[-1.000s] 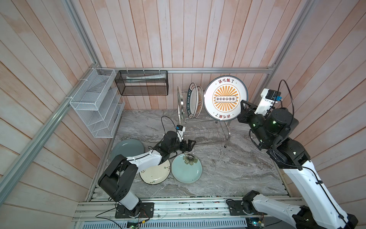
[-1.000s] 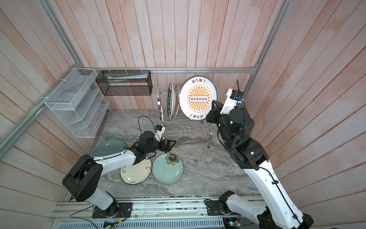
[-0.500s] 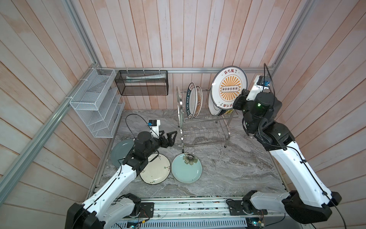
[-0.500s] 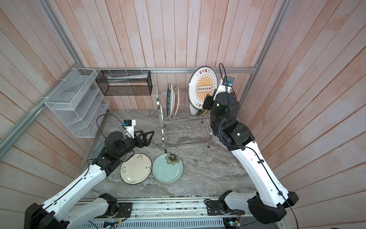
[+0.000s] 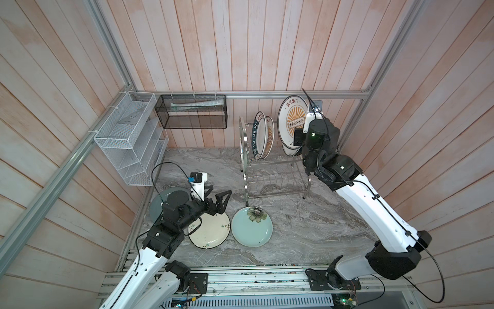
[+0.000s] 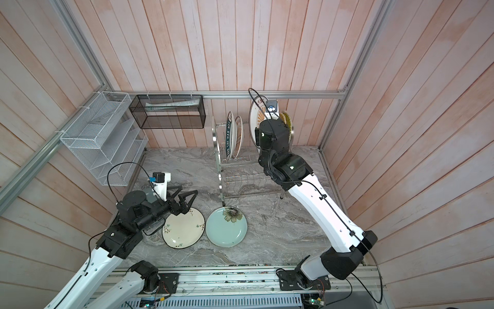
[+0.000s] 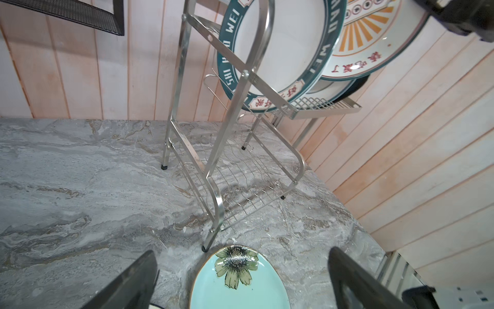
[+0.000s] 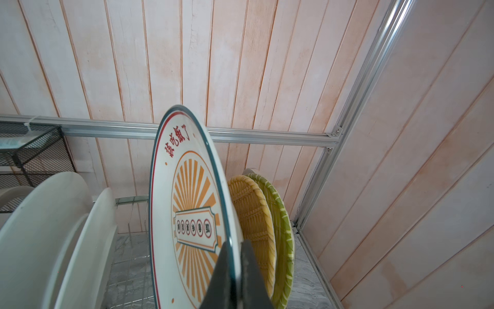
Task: Load plates into a dish rack
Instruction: Place the plate on the dish rack.
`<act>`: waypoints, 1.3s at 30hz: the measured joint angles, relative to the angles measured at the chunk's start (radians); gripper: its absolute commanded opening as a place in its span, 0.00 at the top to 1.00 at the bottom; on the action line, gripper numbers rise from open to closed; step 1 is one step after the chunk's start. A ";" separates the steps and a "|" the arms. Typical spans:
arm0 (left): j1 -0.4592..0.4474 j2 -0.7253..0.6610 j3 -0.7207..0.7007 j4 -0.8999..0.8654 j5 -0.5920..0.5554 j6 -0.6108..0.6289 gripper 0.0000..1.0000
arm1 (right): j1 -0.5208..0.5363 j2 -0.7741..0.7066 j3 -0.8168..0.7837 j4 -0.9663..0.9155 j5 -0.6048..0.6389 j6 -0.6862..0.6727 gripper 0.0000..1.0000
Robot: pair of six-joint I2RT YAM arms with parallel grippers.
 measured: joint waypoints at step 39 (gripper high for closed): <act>0.020 -0.094 -0.045 0.016 0.173 0.050 0.00 | -0.009 0.129 -0.024 0.043 0.047 -0.114 1.00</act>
